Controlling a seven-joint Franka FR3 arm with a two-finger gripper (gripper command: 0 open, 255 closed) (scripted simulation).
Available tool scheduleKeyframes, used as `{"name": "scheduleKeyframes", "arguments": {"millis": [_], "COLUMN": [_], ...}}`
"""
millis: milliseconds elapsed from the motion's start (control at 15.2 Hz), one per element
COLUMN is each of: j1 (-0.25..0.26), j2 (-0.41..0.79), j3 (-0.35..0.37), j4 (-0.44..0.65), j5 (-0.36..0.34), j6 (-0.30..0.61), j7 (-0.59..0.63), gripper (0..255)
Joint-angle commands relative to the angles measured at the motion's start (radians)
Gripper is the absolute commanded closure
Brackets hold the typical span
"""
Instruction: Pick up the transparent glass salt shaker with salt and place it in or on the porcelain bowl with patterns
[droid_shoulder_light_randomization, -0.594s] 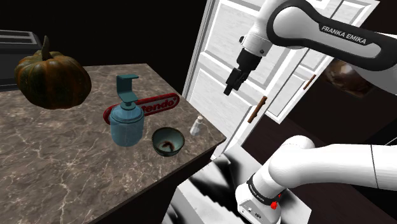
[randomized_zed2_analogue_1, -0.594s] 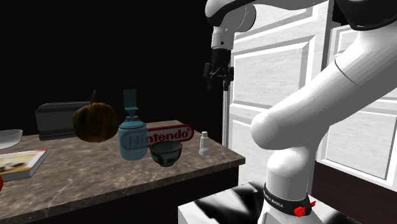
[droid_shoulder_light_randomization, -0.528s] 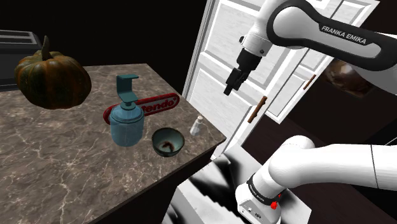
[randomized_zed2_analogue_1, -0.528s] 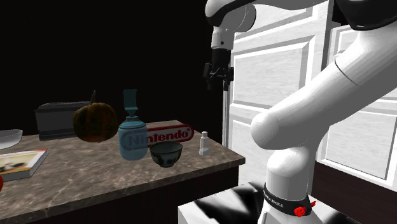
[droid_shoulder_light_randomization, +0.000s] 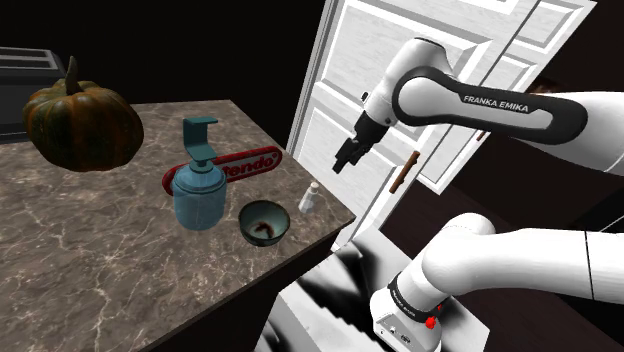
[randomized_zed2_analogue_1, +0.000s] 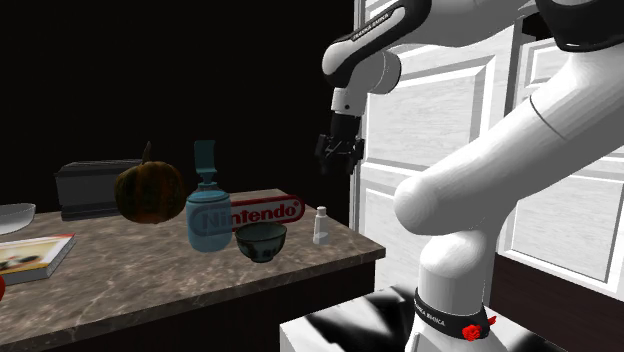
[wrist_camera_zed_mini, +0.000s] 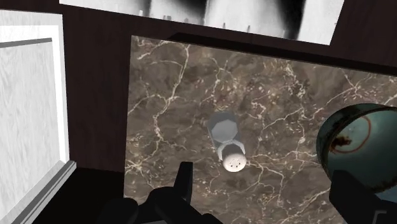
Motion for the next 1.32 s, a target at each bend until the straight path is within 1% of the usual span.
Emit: {"name": "scheduleKeyframes", "arguments": {"millis": [0,198,462,924,990,1254], "j1": [0.002,0.009,0.031,0.058,0.061,0.061], "j2": [0.011,0.058,0.172,0.299,0.31,0.31], "j3": [0.007,0.015,0.02,0.021,0.02,0.02], "j4": [-0.072,-0.157,-0.238,-0.256,-0.257,-0.257], "j5": [0.018,0.049,0.102,0.135,0.138,0.138], "j6": [0.114,0.286,0.534,0.68,0.692,0.692], "j7": [0.005,0.006,-0.003,-0.022,-0.024,-0.024], "gripper": [0,0,0,0,0,0]}}
